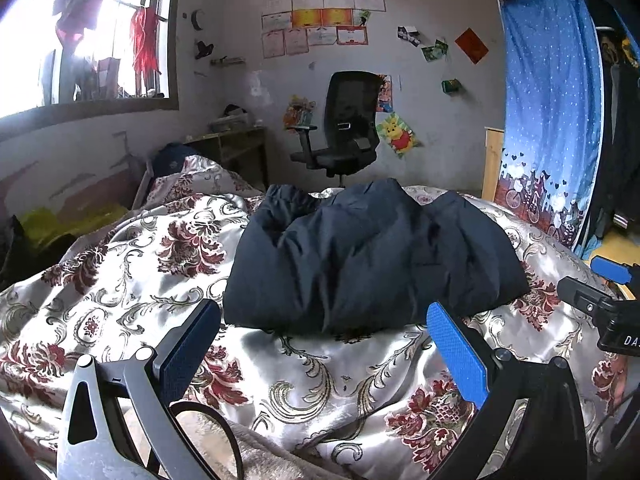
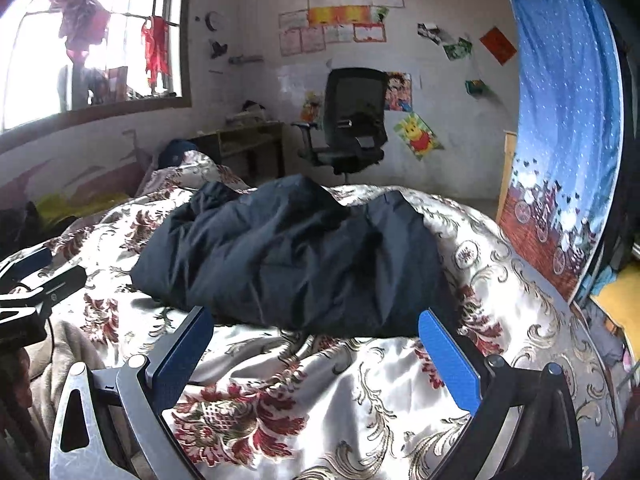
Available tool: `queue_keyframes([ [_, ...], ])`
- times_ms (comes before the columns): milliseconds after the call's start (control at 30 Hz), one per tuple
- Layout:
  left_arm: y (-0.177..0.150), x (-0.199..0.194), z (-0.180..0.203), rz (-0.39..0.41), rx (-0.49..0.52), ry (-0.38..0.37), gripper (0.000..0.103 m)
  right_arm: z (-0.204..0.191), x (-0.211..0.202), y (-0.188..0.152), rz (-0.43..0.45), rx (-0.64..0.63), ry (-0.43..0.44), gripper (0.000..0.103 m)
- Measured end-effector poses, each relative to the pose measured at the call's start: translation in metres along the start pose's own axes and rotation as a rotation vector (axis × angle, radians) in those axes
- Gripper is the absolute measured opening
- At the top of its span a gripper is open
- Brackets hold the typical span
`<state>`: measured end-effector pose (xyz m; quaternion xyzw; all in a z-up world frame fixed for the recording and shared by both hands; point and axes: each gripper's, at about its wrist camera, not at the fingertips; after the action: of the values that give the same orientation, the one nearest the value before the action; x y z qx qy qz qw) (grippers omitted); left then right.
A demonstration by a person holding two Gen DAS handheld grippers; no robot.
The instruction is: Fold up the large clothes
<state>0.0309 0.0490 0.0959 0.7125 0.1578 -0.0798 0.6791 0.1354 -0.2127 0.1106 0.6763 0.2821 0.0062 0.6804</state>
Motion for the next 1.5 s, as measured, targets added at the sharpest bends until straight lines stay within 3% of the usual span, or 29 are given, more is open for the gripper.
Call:
queue_keyframes([
  [1500,-0.012,0.007,-0.002,-0.034,-0.010,0.026,0.102,0.005,0.004,-0.005,-0.019,-0.002,0.000,0.103],
])
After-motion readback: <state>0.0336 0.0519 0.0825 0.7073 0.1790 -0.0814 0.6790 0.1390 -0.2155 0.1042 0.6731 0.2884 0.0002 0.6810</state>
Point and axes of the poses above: each gripper's, at about its wrist camera, not at the fingertips, and x roughly the way its jaws point, z to its right, y to its top, and after that the axes turned 7 degrees about z, right-handed
